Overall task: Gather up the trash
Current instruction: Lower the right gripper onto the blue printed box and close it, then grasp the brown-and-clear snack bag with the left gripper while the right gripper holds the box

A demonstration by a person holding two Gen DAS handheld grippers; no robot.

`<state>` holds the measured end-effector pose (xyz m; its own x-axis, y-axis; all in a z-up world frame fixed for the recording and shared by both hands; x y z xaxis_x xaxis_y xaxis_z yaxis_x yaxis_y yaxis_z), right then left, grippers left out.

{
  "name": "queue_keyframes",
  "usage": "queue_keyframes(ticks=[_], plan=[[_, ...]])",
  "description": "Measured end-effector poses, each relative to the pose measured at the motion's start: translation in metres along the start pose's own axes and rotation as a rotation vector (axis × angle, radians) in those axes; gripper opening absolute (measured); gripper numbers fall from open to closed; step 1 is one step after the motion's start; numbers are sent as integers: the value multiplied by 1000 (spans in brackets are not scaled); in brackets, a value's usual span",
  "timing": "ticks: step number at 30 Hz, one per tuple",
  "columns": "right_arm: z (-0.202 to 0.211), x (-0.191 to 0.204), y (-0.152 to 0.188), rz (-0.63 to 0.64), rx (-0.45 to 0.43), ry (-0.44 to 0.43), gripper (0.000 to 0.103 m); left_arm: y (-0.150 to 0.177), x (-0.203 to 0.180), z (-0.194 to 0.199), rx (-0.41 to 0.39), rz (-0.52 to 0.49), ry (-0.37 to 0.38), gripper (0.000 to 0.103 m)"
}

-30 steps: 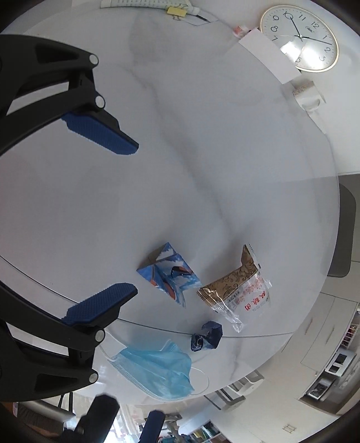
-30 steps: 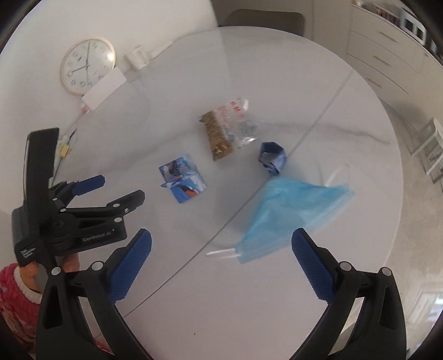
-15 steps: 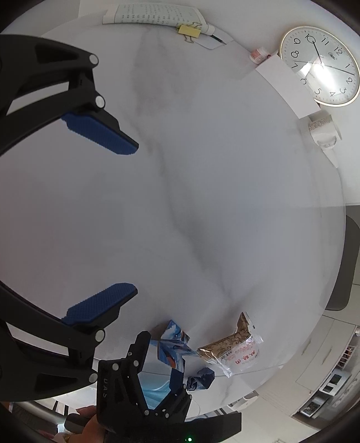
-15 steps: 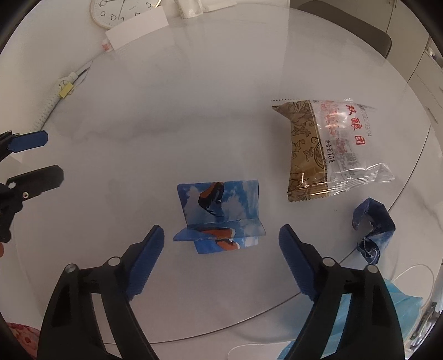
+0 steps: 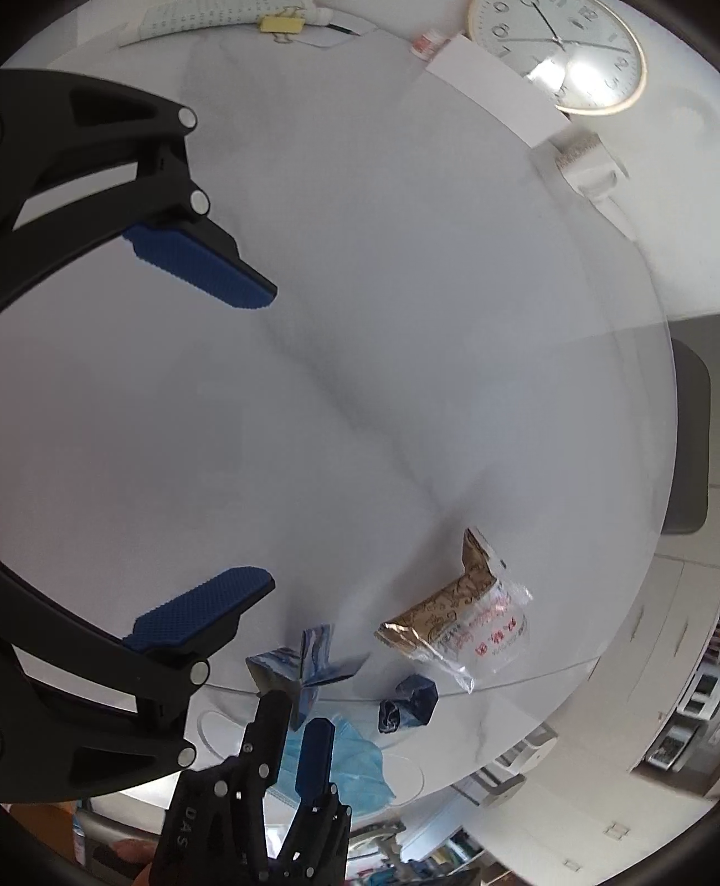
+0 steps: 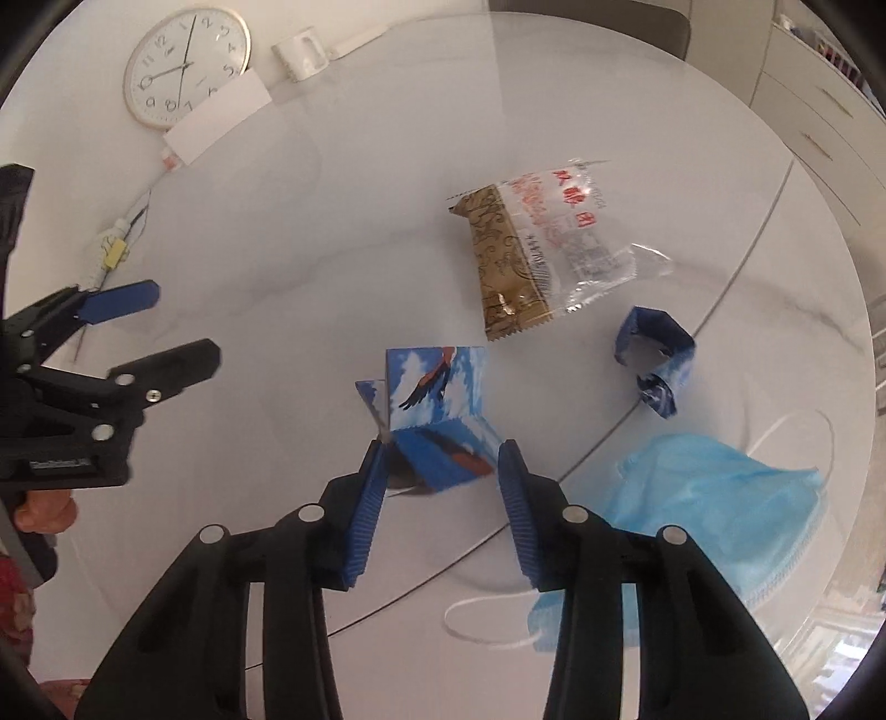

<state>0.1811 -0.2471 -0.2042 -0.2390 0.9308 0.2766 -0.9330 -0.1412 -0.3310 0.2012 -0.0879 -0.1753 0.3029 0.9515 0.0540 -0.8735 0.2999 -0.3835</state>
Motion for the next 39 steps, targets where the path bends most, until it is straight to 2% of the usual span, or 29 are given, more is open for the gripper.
queue_keyframes(ticks=[4,8,10,11,12,14,18,20,24,26,29,31,33,36,39], plan=[[19,-14,11,-71,-32,-1,38,-18,-27,-12,-26,-150,64,91],[21,-28,18,-79,-36,-11,38,-33,-40,-21,-34,-247,100,91],[19,-29,16,-48,-38,-21,47,-37,-43,-22,-40,-277,106,91],[17,-29,13,-30,-54,-22,57,-37,-44,-23,-40,-284,108,91],[16,-28,11,-12,-54,-13,61,-38,-43,-24,-37,-287,105,91],[12,-30,8,12,-43,-19,62,-37,-40,-25,-32,-280,102,91],[2,-24,-7,29,-53,-27,73,-30,-30,-26,-22,-240,97,91],[-5,-20,-12,41,-44,-35,74,-27,-24,-27,-14,-220,91,91],[-13,-16,-14,68,-7,39,80,-21,-12,-24,-15,-177,61,91],[-9,-19,-14,-15,-34,60,84,-19,-5,-23,-16,-138,63,91],[-5,-26,-8,-236,-102,-45,85,-17,3,-23,-14,-85,69,91],[-11,-26,-5,-294,-119,-48,85,-16,7,-23,-12,-57,72,91],[-24,-21,-7,-242,-105,-2,85,-14,9,-23,-9,-44,78,91],[-41,-13,-14,-75,-75,132,85,-13,10,-23,-9,-53,72,91],[-49,-10,-18,57,-60,154,85,-12,12,-23,-13,-58,66,91]])
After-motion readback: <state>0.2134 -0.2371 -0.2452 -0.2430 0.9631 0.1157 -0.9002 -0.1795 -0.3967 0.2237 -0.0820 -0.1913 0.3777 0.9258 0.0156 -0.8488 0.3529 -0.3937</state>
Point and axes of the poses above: each gripper's, at about its wrist camera, not at the fingertips, and z roughly against the way its jaws point, x to its left, y to its underside, the point moved 3 cm from there along -z, roughly the way its jaws point, and after that the axes turned 5 degrees about -y, right-handed, at the moved point
